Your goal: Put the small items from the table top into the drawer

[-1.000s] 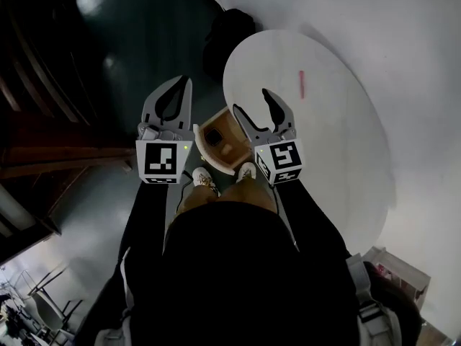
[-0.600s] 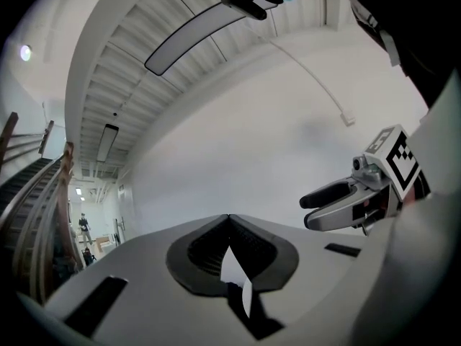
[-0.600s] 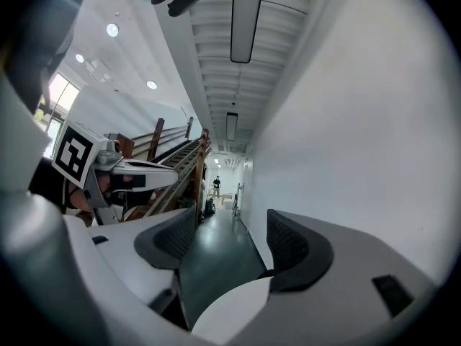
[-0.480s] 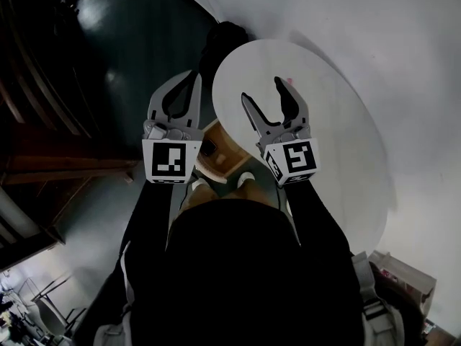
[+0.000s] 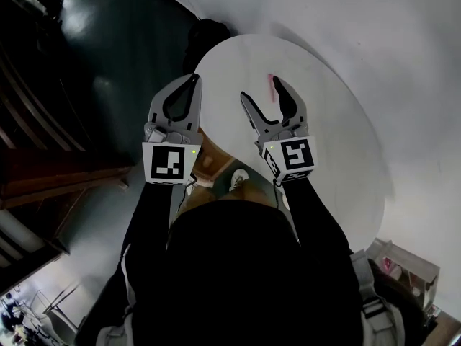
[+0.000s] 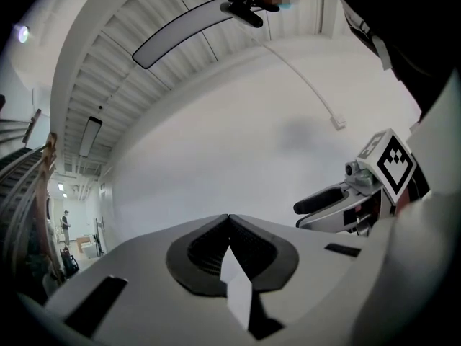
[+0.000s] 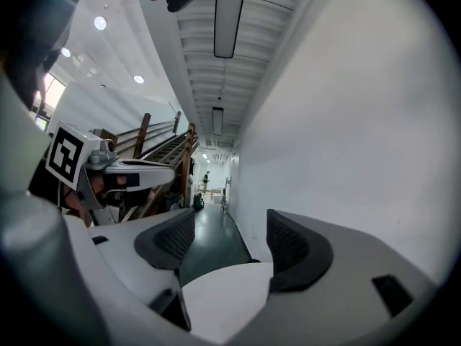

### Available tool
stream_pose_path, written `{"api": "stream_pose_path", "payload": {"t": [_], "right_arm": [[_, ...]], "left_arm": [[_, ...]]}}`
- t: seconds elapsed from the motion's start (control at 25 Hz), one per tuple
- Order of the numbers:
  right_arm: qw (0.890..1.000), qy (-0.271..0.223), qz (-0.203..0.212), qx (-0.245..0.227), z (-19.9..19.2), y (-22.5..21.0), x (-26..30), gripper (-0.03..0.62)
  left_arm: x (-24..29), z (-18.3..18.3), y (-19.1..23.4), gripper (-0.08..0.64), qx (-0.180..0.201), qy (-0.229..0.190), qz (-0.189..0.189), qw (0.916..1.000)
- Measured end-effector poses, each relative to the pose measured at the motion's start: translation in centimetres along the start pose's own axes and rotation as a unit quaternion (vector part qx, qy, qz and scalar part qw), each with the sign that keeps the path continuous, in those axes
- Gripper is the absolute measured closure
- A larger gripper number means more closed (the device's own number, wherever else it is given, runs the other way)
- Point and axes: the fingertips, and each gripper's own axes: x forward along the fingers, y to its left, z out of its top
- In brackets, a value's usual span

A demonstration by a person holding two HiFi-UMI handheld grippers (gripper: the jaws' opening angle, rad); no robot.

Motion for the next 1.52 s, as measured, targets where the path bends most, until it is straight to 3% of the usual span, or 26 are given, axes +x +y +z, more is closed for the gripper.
{"api": "stream_pose_path", "payload": {"t": [0.4, 0.6, 0.84, 1.04, 1.32, 1.36, 1.44, 1.52], "right_arm": [[0.999, 0.012, -0.03, 0.01, -1.3, -6.3, -1.0, 0.272], [0.996, 0.075, -0.048, 0.018, -6.9, -8.5, 0.7, 0.272], [0.977, 0.186, -0.082, 0.06, -17.7, -12.6, 3.6, 0.286], [0.959, 0.257, -0.084, 0.083, -24.9, -13.8, 5.0, 0.301], [0.936, 0.322, -0.098, 0.105, -30.5, -14.7, 5.9, 0.306], [0.93, 0.338, -0.1, 0.104, -31.2, -14.8, 5.8, 0.315], [0.92, 0.369, -0.097, 0.091, -32.0, -14.7, 5.7, 0.395], [0.915, 0.386, -0.089, 0.071, -32.1, -14.5, 5.9, 0.529]], "left_arm": [[5.2, 0.4, -4.5, 0.545, 0.001, -0.017, -0.033, 0.9993], [6.7, -0.3, -5.4, 0.545, -0.006, -0.007, -0.044, 0.999], [8.4, -2.6, -5.0, 0.545, -0.016, 0.022, -0.042, 0.9987], [8.5, -4.7, -4.6, 0.545, -0.017, 0.05, -0.035, 0.998], [7.6, -6.4, -3.7, 0.545, -0.035, 0.073, -0.021, 0.9965], [7.4, -6.6, -3.6, 0.545, -0.036, 0.076, -0.019, 0.9963], [7.1, -7.0, -3.5, 0.545, -0.037, 0.082, -0.015, 0.9958], [6.9, -7.1, -3.4, 0.545, -0.037, 0.084, -0.013, 0.9957]]}}
